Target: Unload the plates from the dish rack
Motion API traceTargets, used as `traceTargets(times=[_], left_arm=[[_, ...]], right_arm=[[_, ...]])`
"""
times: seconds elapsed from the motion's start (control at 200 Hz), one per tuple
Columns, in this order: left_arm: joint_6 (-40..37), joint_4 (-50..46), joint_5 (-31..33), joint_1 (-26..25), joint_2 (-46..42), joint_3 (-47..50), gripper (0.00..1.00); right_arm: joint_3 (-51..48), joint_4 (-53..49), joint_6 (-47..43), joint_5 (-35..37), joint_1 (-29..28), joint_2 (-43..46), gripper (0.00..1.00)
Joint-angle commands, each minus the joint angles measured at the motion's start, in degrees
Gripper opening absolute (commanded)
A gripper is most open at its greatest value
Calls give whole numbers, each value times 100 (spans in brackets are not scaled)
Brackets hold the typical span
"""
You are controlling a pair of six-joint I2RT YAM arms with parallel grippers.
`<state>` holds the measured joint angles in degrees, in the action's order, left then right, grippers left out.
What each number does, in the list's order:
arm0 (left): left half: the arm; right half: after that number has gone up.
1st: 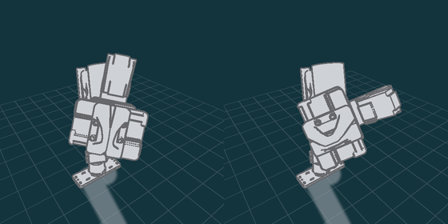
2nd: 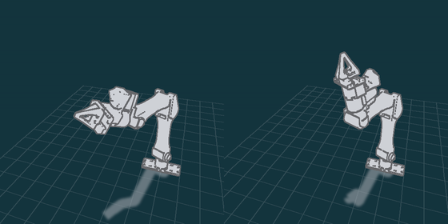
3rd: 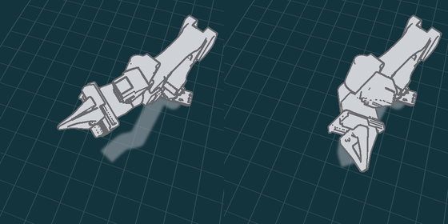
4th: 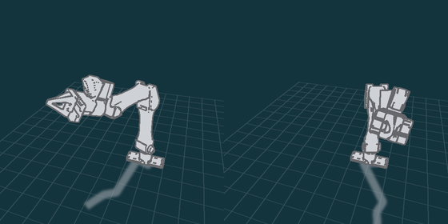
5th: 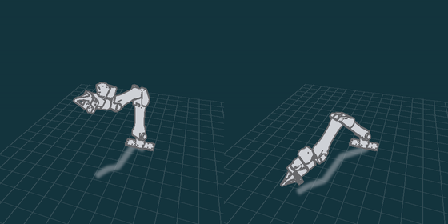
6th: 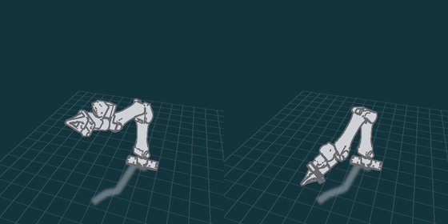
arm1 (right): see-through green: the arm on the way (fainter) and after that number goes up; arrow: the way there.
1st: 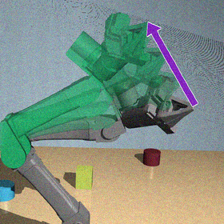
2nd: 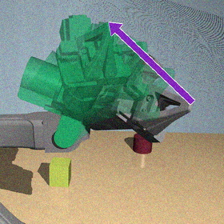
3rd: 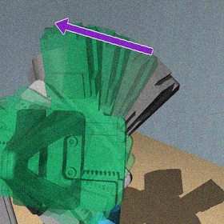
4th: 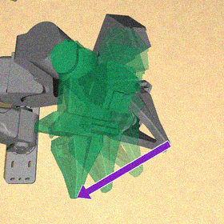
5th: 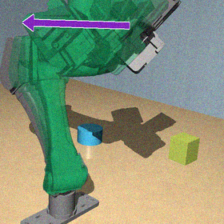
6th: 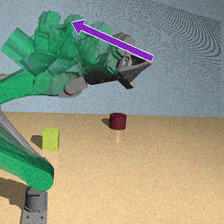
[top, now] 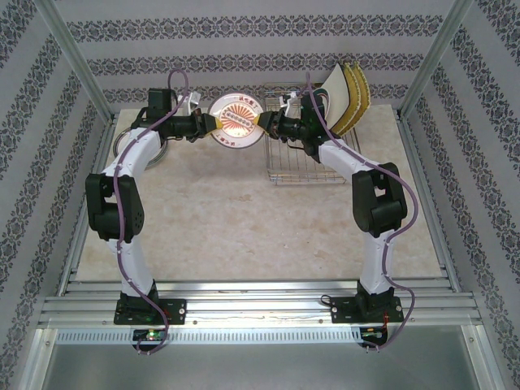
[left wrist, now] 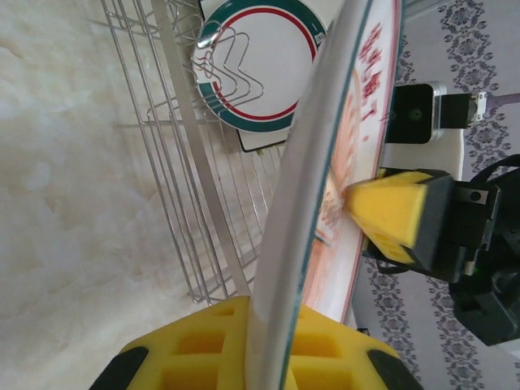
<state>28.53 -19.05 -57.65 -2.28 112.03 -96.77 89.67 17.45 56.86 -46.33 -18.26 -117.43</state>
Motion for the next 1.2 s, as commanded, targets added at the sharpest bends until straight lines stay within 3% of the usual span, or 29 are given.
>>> traceTargets(times=[0.0, 0.01, 0.035, 0.06, 0.17, 0.275, 0.515, 0.769, 1.194], left_arm=[[-167, 174, 95, -20, 74, -11, 0], [-158, 191, 102, -14, 67, -3, 0], [-123, 217, 117, 3, 62, 28, 0], [-84, 249, 138, 31, 37, 55, 0], [44, 437, 207, 185, -99, 251, 0], [116, 601, 328, 347, -286, 510, 0], [163, 671, 503, 662, -529, 843, 0], [50, 551, 592, 909, -610, 998, 0], [188, 807, 741, 1744, -888, 1605, 0]], right_arm=[[290, -355, -366, 117, -34, 106, 80], [293, -395, -394, 129, -31, 115, 81], [332, -723, -625, 227, -20, 192, 96], [369, -955, -814, 328, 2, 250, 98], [812, -2930, -2001, 1201, 76, 552, 98], [1390, -4858, -2969, 2697, 142, 816, 98], [2194, -7595, -4387, 5525, 310, 1129, 98], [1509, -7670, -4633, 5511, 849, 1641, 98], [1437, -7758, -4847, 5416, 1157, 1452, 98]])
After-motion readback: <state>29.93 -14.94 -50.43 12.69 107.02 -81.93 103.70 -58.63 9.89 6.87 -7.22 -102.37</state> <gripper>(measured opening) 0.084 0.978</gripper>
